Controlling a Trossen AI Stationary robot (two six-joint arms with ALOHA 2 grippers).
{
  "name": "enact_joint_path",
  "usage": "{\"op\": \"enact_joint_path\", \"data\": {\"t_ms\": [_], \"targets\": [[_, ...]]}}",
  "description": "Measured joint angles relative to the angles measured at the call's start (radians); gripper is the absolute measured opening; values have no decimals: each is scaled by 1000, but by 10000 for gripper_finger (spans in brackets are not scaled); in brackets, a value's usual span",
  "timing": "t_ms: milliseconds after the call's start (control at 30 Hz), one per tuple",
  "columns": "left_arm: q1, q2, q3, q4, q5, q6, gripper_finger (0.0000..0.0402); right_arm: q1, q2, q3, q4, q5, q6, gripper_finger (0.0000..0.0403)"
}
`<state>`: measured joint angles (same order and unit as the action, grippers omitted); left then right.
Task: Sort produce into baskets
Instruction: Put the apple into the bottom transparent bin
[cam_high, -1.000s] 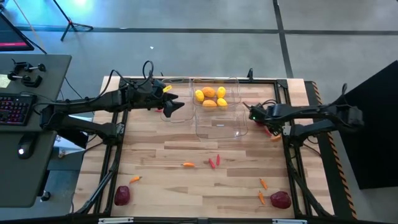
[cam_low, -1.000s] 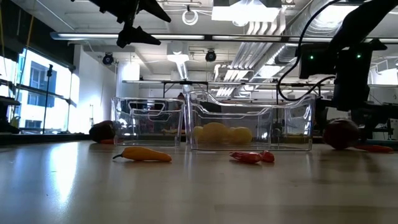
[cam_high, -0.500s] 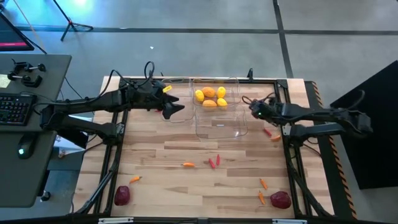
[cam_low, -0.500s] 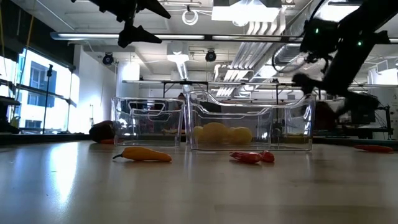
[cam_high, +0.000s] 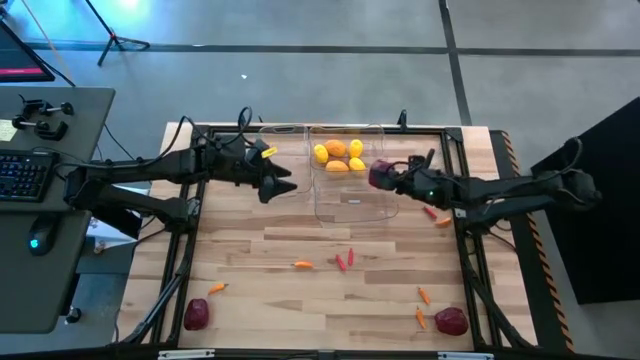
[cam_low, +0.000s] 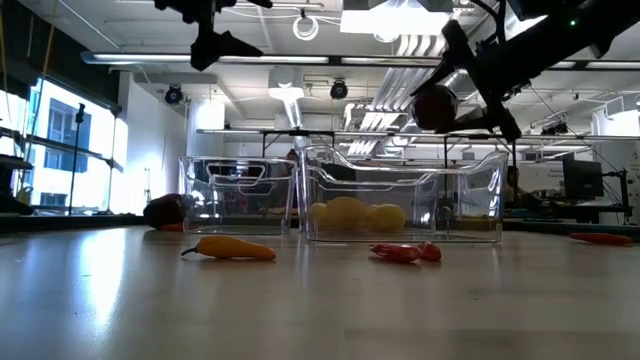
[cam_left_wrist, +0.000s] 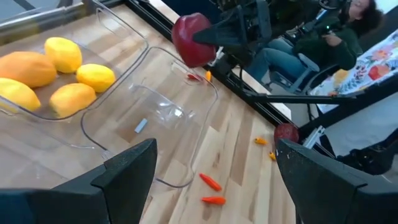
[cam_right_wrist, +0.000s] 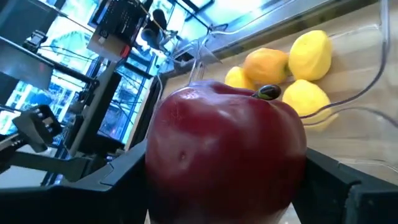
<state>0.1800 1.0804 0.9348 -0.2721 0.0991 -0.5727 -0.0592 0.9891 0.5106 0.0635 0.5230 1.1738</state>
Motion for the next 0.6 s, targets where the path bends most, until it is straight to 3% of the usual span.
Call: {"op": "enact_joint_path", "data": {"t_ms": [233, 467, 600], "targets": [[0, -5, 0, 7, -1, -3, 315, 45, 69, 0, 94, 75, 14, 290], [0, -9, 0, 48, -1, -27, 315, 41, 71, 0, 94, -6, -89, 294], [0, -9, 0, 47, -16, -40, 315, 40, 71, 0, 93, -38, -166, 328]]}}
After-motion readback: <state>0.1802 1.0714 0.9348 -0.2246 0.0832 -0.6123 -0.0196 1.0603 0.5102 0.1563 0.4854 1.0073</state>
